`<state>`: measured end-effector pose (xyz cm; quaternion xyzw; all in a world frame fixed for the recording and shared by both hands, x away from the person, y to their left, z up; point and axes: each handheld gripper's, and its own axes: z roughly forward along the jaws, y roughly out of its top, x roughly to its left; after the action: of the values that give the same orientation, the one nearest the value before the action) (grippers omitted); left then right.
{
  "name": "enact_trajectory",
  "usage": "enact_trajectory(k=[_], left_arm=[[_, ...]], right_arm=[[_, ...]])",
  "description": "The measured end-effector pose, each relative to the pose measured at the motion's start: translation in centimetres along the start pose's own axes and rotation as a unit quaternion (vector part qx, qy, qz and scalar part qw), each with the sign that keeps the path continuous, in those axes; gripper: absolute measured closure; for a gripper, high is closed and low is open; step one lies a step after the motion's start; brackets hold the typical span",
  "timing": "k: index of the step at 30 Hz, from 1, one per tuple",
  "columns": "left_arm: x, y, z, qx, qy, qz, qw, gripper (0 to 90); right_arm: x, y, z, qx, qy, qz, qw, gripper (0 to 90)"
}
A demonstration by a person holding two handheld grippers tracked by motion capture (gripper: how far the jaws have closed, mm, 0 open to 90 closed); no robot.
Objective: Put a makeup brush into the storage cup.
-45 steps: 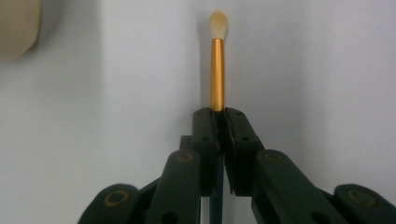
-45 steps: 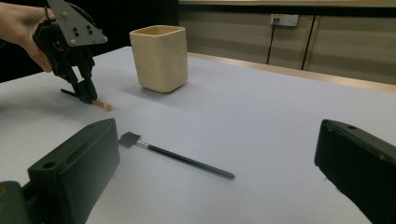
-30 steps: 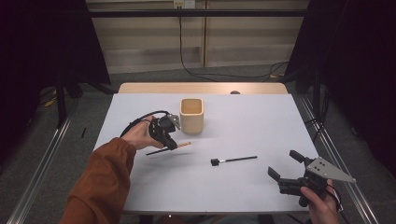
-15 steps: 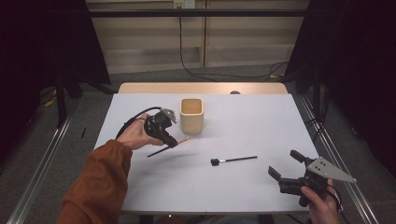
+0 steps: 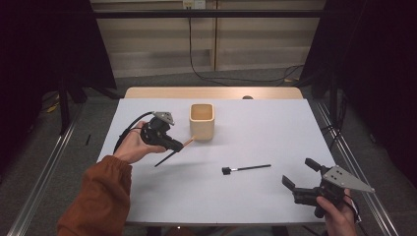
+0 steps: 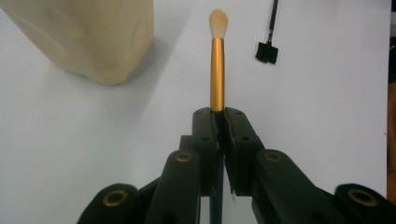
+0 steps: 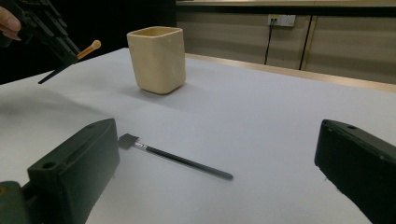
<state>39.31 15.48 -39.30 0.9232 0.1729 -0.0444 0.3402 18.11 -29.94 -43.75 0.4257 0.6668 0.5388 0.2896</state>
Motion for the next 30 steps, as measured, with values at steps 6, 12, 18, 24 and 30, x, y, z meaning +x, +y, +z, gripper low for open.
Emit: enact_trajectory(k=[6, 12, 18, 24, 30], left_arm=[[-0.2, -1.0, -0.2, -0.037, 0.015, -0.004, 0.9992, 84.0], [-0.7, -1.4, -0.2, -0.083, 0.02, -0.001, 0.9964, 84.0], [-0.9, -2.0, -0.2, -0.132, 0.034, -0.006, 0.9906, 84.0], [-1.3, -2.5, -0.7, -0.178, 0.052, -0.007, 0.9827, 84.0], [-2.8, -2.3, -1.1, -0.222, 0.075, 0.006, 0.9721, 84.0]], right_arm=[[0.0, 0.0, 0.0, 0.0, 0.001, 0.001, 1.0, 0.0], [0.0, 0.0, 0.0, 0.001, 0.004, 0.001, 1.0, 0.0], [0.0, 0.0, 0.0, 0.001, 0.004, 0.001, 1.0, 0.0], [0.0, 0.0, 0.0, 0.001, 0.003, 0.001, 1.0, 0.0], [-0.1, 0.0, 0.1, 0.0, 0.004, 0.003, 1.0, 0.0]])
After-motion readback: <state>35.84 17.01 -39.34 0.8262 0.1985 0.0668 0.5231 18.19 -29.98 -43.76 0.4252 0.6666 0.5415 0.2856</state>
